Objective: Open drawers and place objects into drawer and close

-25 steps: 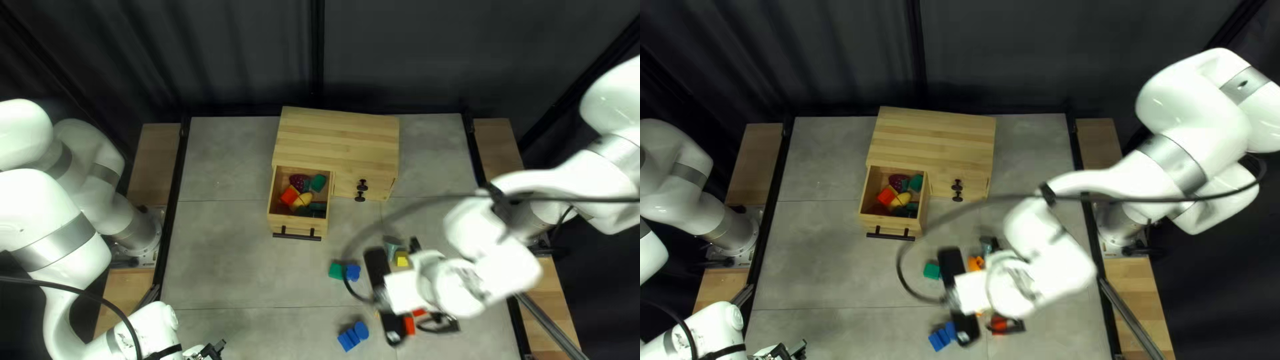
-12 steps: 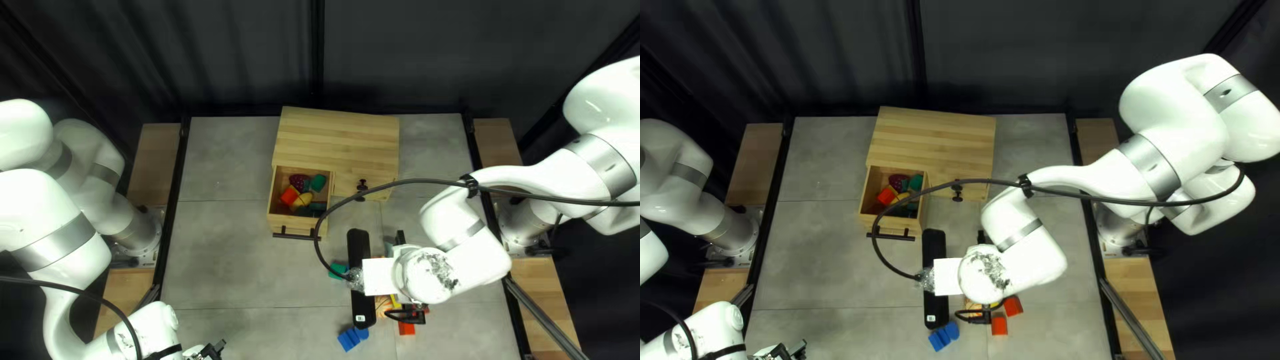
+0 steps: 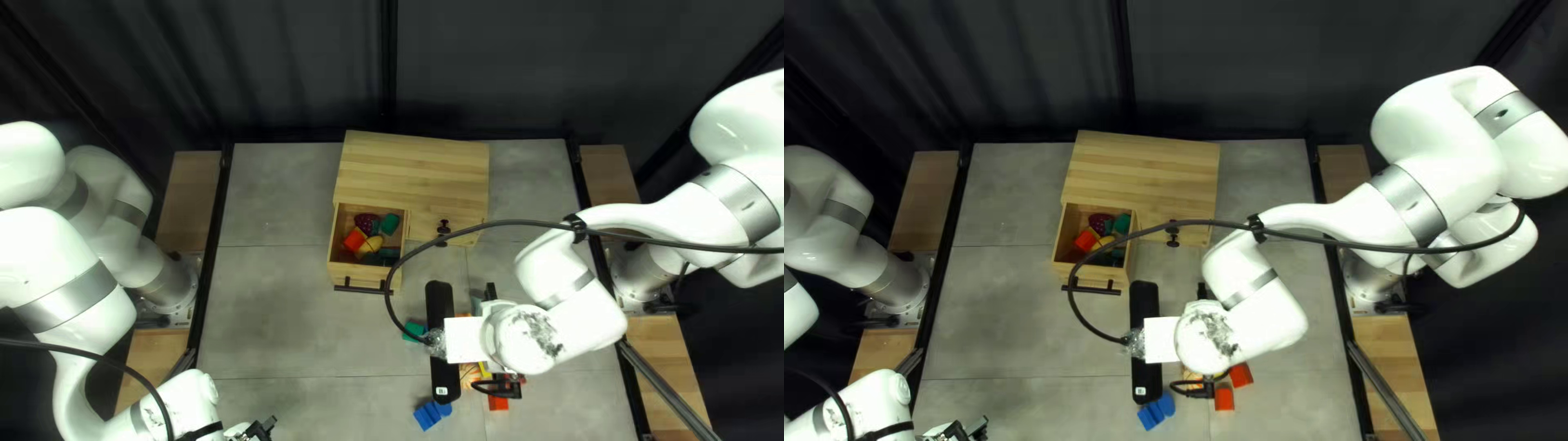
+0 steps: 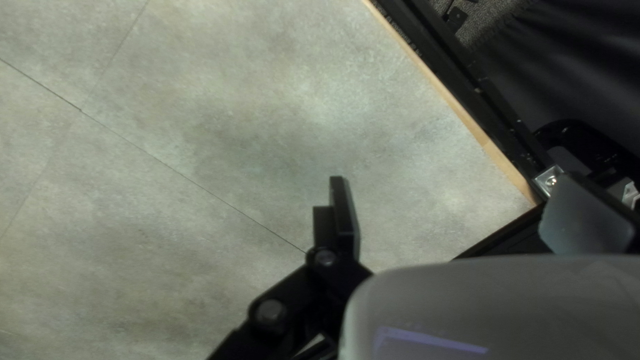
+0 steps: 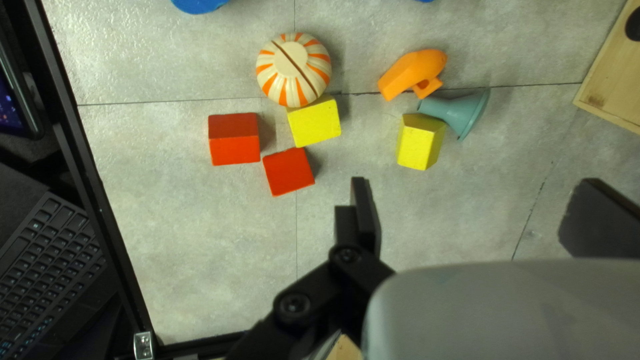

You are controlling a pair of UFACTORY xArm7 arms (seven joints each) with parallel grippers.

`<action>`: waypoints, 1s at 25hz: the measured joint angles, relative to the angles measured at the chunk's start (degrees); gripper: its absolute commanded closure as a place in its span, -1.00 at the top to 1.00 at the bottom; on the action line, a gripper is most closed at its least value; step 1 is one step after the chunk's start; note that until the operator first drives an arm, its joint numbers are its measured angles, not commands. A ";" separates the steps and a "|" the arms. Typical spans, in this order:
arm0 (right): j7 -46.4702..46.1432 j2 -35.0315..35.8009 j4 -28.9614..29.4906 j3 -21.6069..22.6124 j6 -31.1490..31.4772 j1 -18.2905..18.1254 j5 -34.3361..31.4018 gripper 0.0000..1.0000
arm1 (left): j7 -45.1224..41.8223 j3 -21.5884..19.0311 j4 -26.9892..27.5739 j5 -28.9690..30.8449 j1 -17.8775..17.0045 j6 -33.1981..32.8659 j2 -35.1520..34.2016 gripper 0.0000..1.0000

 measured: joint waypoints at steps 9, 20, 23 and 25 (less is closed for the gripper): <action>19.55 -2.13 -9.01 -1.59 -11.06 -1.14 0.24 1.00 | 0.00 0.00 0.00 0.00 0.00 0.00 0.00 1.00; 20.41 0.07 -15.28 -3.08 -23.57 -2.58 -3.00 1.00 | 0.00 0.00 0.00 0.00 0.00 0.00 0.00 1.00; 19.08 1.84 -15.84 -2.87 -26.01 -2.18 -6.33 1.00 | 0.00 0.00 0.00 0.00 0.00 0.00 0.00 1.00; 17.04 3.31 -15.50 -2.71 -27.16 -2.03 -7.86 1.00 | 0.00 0.00 0.00 0.00 0.00 0.00 0.00 1.00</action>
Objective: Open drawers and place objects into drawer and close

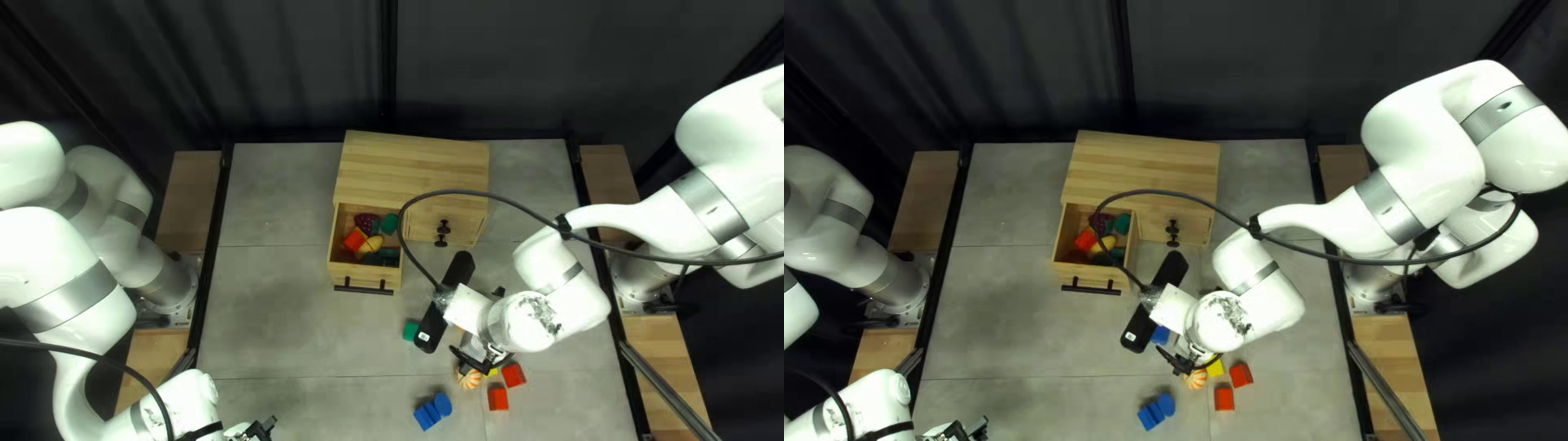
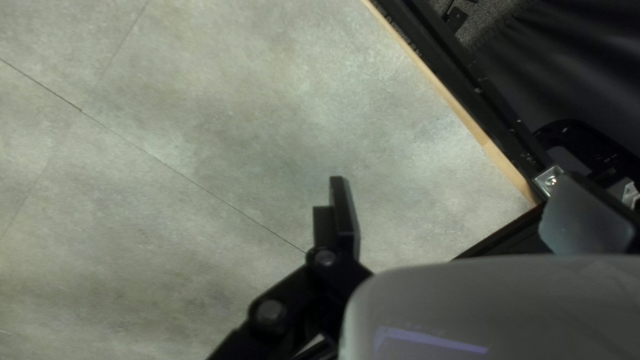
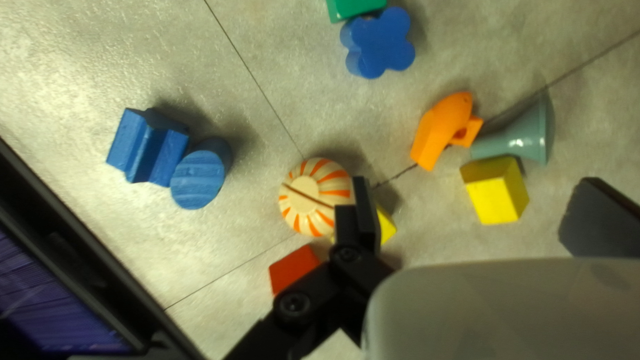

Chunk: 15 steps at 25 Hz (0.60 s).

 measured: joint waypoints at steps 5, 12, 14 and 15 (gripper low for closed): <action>-4.47 2.57 -0.20 -0.46 -3.96 -1.28 -0.67 1.00 | 0.00 0.00 0.00 0.00 0.00 0.00 0.00 1.00; -8.24 6.92 -0.80 -1.57 -10.81 -4.51 0.74 1.00 | 0.00 0.00 0.00 0.00 0.00 0.00 0.00 1.00; -8.98 7.42 -0.65 -1.63 -11.38 -4.97 1.00 1.00 | 0.00 0.00 0.00 0.00 0.00 0.00 0.00 1.00; -9.41 7.63 -0.62 -1.67 -11.67 -5.21 1.12 1.00 | 0.00 0.00 0.00 0.00 0.00 0.00 0.00 1.00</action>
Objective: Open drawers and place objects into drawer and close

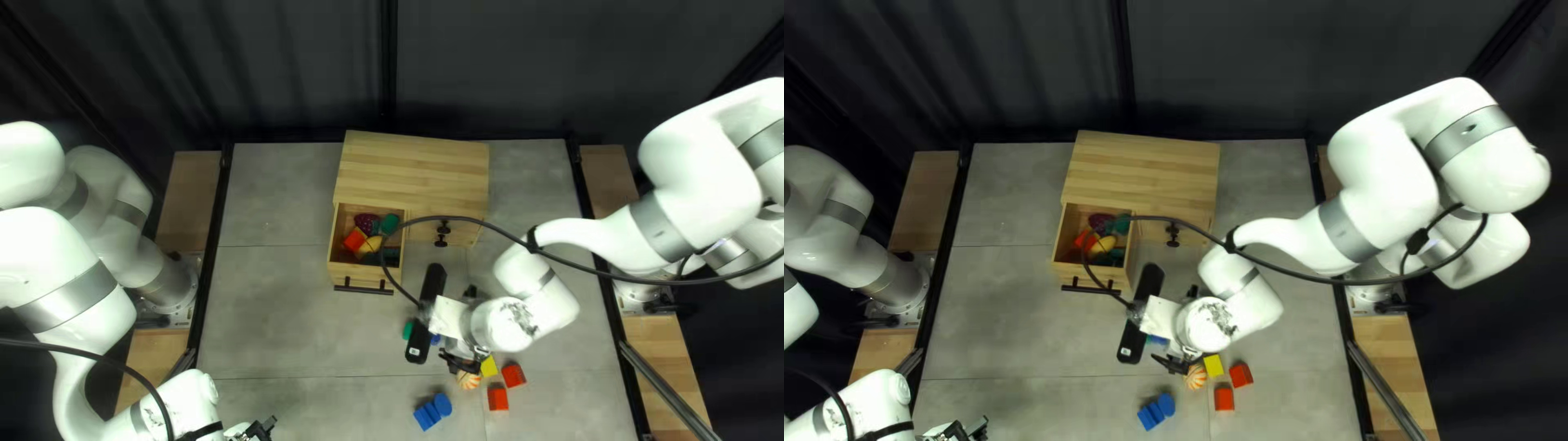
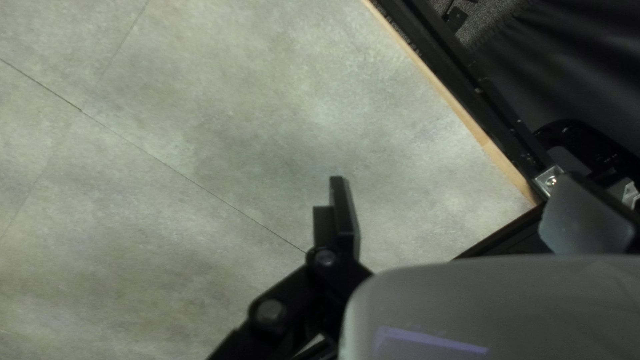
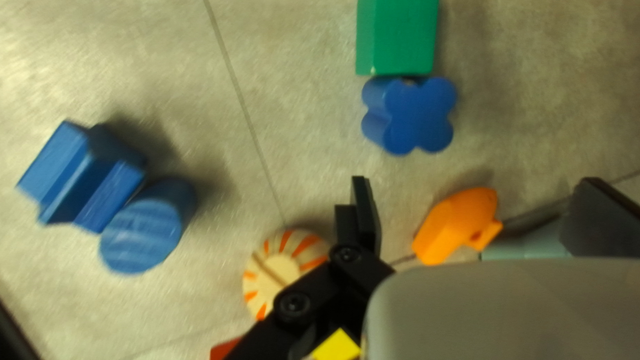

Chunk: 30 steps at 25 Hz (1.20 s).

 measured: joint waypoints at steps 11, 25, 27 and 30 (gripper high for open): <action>-2.33 3.21 0.70 0.06 -4.75 -1.72 0.92 1.00 | 0.00 0.00 0.00 0.00 0.00 0.00 0.00 1.00; -5.67 5.74 0.49 1.79 -9.00 -3.61 3.06 -0.96 | 0.00 0.00 0.00 0.00 0.00 0.00 0.00 1.00; -5.90 5.36 0.99 1.98 -7.72 -3.53 3.23 -0.96 | 0.00 0.00 0.00 0.00 0.00 0.00 0.00 1.00; -6.63 4.60 2.15 2.49 -4.72 -3.49 4.13 -1.00 | 0.00 0.00 0.00 0.00 0.00 0.00 0.00 1.00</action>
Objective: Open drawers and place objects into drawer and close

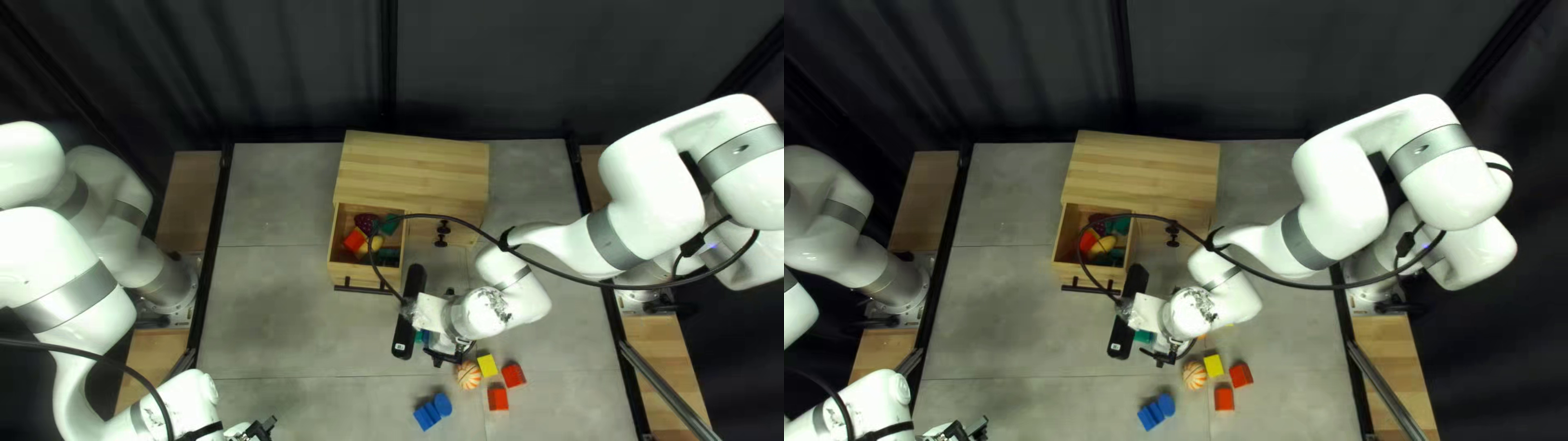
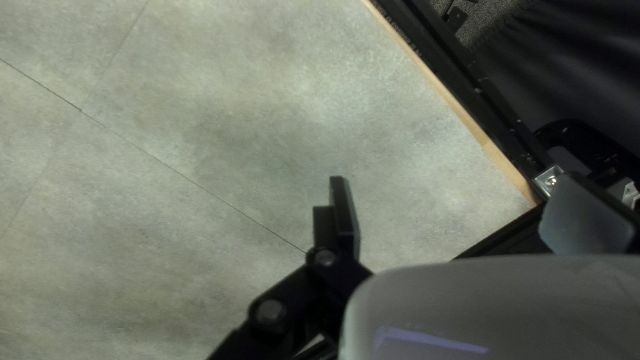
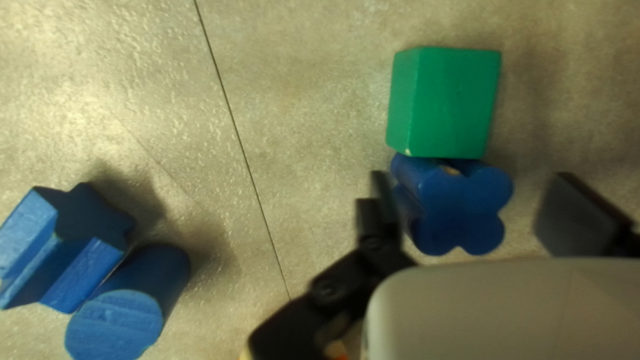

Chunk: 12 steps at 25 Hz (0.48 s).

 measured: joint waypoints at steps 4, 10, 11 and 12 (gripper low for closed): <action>-1.94 -3.23 2.12 0.72 7.58 -0.67 3.62 -1.00 | 0.00 0.00 0.00 0.00 0.00 0.00 0.00 1.00; -1.81 -10.27 7.30 -0.02 23.35 -1.16 5.25 -0.98 | 0.00 0.00 0.00 0.00 0.00 0.00 0.00 1.00; -1.93 -10.99 9.02 -0.36 26.37 -1.45 5.21 -0.98 | 0.00 0.00 0.00 0.00 0.00 0.00 0.00 1.00; -2.17 -11.64 11.13 -0.81 29.59 -1.87 5.04 -0.97 | 0.00 0.00 0.00 0.00 0.00 0.00 0.00 1.00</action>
